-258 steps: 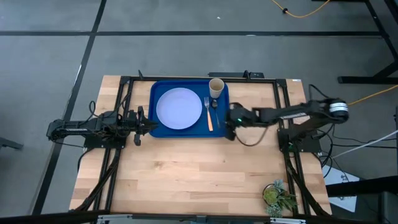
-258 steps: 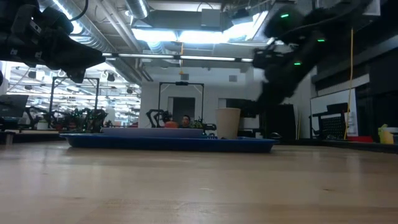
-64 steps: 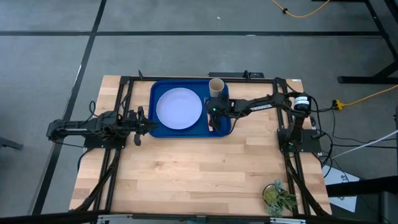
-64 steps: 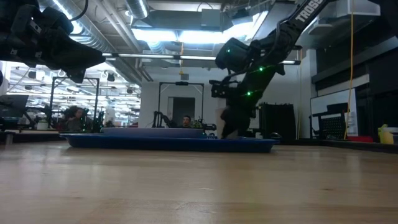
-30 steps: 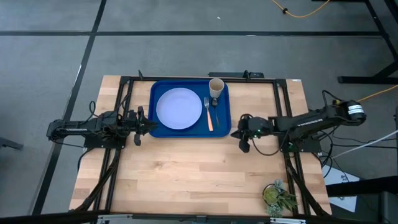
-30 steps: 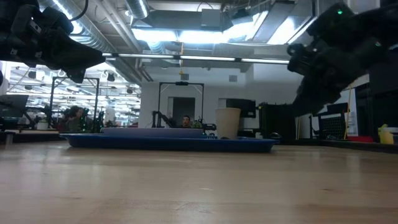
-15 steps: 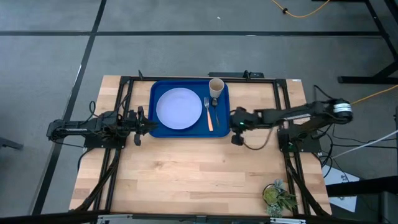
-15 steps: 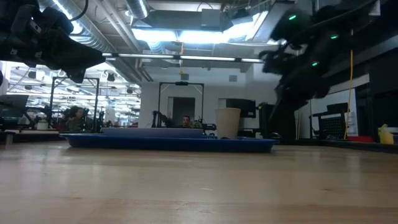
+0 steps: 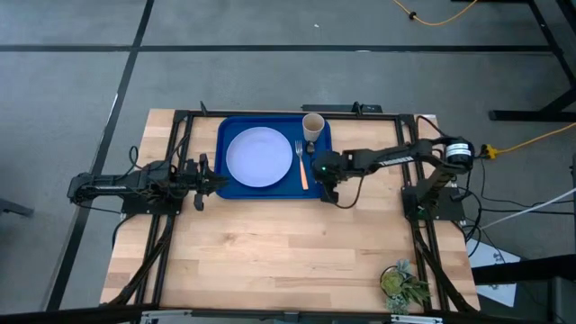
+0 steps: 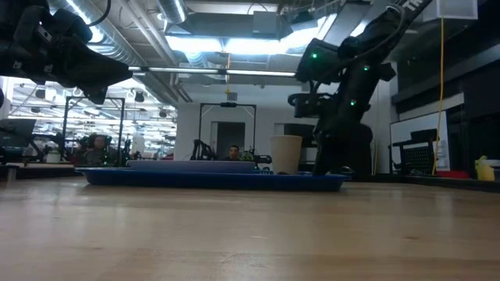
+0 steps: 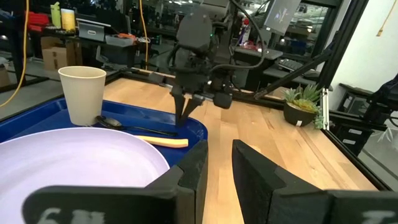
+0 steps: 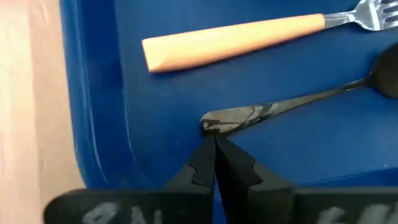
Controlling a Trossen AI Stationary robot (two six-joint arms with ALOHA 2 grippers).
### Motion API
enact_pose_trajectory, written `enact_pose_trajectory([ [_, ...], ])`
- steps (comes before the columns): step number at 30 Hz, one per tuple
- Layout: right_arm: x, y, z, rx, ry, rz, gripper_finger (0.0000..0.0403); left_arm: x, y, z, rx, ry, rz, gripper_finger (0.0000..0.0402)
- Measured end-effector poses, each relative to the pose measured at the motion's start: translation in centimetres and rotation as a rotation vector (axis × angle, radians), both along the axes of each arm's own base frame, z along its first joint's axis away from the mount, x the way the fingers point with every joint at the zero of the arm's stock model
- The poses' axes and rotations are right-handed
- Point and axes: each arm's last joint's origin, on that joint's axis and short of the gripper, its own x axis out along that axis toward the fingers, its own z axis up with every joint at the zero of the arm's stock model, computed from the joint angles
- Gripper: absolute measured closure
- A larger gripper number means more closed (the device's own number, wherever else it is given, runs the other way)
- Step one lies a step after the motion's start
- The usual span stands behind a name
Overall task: Pick and place plate/cup/fork/spoon on tray
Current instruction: Adjust the black spoon
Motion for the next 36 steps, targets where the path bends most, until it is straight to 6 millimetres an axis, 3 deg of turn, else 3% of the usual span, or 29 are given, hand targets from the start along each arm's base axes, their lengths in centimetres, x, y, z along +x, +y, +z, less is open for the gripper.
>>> enact_pose_trajectory([
  [36,0.02,-0.68,-0.7,-0.052,0.037,-0.041,0.0386,0.0,0.0,0.0,0.0,0.0,0.0,0.0337],
])
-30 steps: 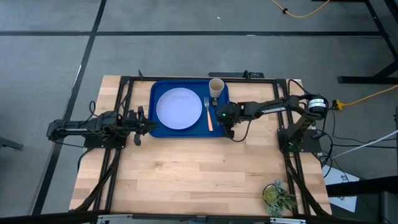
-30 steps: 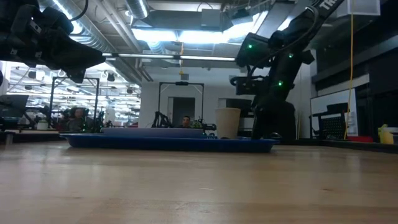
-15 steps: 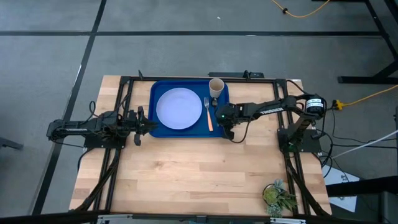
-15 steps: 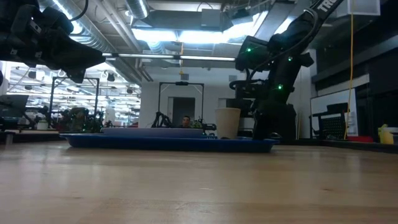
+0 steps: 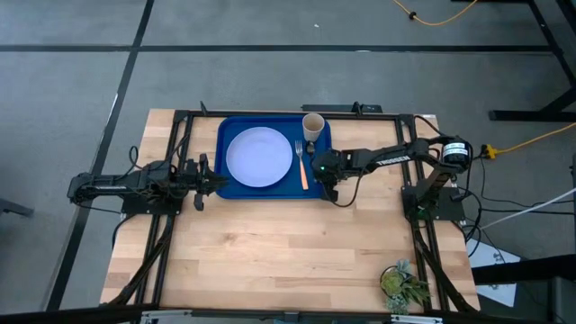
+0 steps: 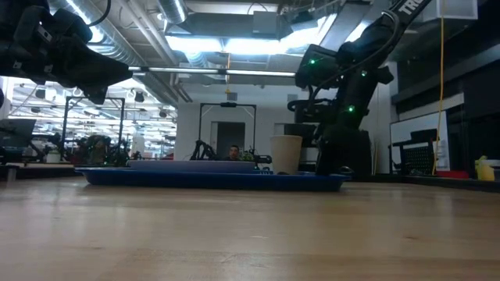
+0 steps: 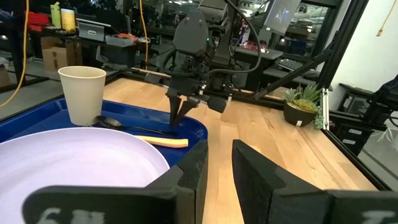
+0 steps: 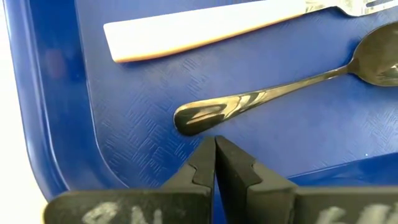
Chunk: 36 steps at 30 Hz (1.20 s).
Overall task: Pick and place plate/cup/fork/spoon on tray
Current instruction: Adjust the black spoon
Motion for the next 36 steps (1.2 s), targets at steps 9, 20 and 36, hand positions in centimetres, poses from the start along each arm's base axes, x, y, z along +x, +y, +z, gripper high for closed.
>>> enact_pose_trajectory([
  [9,0.6,0.0,-0.4,0.0,0.003,0.003,0.0386,0.0,0.0,0.0,0.0,0.0,0.0,0.0337],
  [20,1.2,0.0,0.2,-0.004,-0.013,0.011,0.0386,0.0,0.0,0.0,0.0,0.0,0.0,0.0337],
  [36,2.0,0.3,-0.1,-0.006,-0.034,0.022,0.0386,0.0,0.0,0.0,0.0,0.0,0.0,0.0337],
])
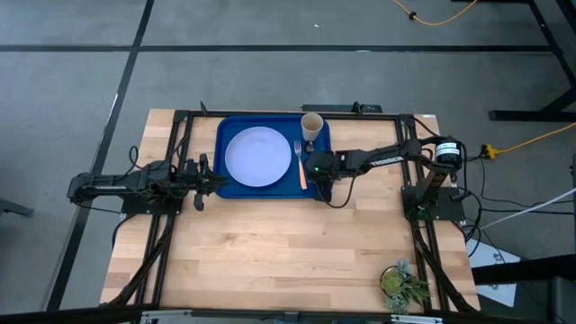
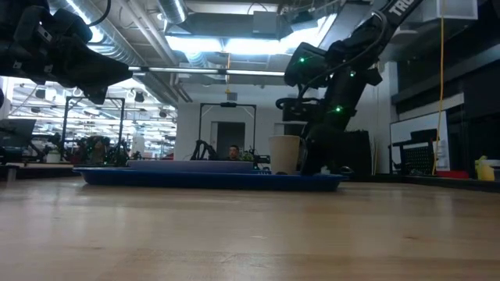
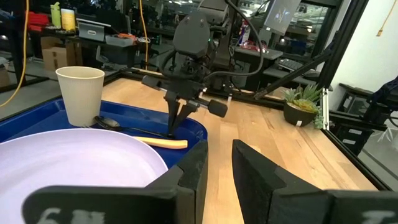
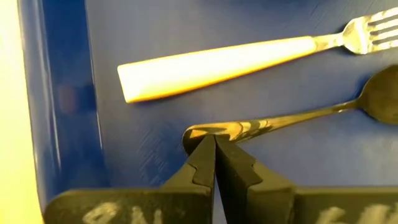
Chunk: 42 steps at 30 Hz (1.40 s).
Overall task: Pick and place plate/cup/fork/spoon on tray
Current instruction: Adjust the black spoon, then return to Home Position
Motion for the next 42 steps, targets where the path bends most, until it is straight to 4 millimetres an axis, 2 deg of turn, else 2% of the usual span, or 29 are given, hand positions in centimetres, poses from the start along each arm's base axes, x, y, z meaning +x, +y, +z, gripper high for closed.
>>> enact_pose_trajectory([
  [12,0.1,0.4,0.4,0.0,-0.009,0.01,0.0386,0.0,0.0,0.0,0.0,0.0,0.0,0.0337],
  [18,-0.9,1.5,4.2,-0.053,-0.092,-0.009,0.0386,0.0,0.0,0.0,0.0,0.0,0.0,0.0337],
  [21,-2.9,2.3,5.6,-0.048,-0.167,-0.042,0.0386,0.0,0.0,0.0,0.0,0.0,0.0,0.0337],
  [27,-8.0,3.9,5.6,0.079,-0.423,-0.15,0.0386,0.0,0.0,0.0,0.0,0.0,0.0,0.0337],
  [30,-10.9,4.5,5.8,0.14,-0.491,-0.168,0.0386,0.0,0.0,0.0,0.0,0.0,0.0,0.0337],
  [36,-16.4,5.1,4.1,0.148,-0.576,-0.144,0.0386,0.0,0.0,0.0,0.0,0.0,0.0,0.0337],
  [42,-19.0,5.5,2.6,0.162,-0.67,-0.113,0.0386,0.0,0.0,0.0,0.0,0.0,0.0,0.0337],
])
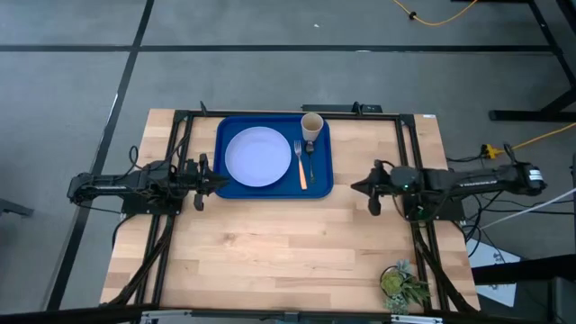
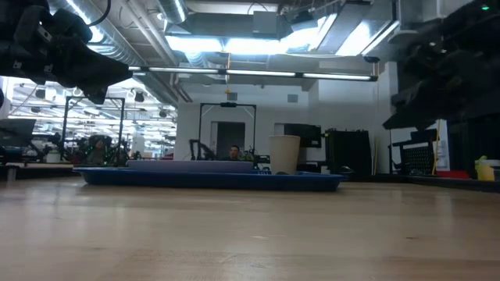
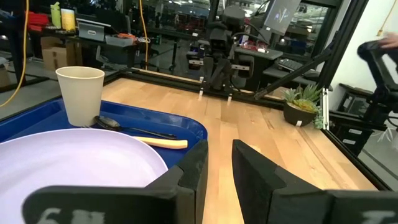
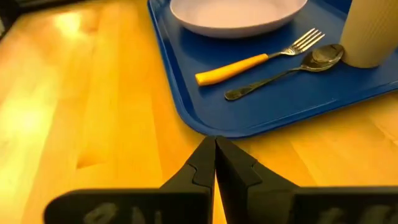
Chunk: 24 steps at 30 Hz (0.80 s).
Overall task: Pick and place plate/cup/fork/spoon on tray
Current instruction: Return to Home Position
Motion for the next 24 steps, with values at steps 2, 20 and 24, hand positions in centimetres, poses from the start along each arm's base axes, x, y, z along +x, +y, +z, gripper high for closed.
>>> enact_pose_trajectory([
  [2,-0.6,0.0,-0.3,-0.003,-0.034,0.002,0.0386,0.0,0.0,0.0,0.0,0.0,0.0,0.0337],
  [20,-4.1,0.0,1.0,-0.004,-0.371,0.002,0.0386,0.0,0.0,0.0,0.0,0.0,0.0,0.0337],
  [24,-4.2,0.0,1.2,-0.004,-0.389,0.003,0.0386,0.0,0.0,0.0,0.0,0.0,0.0,0.0337],
])
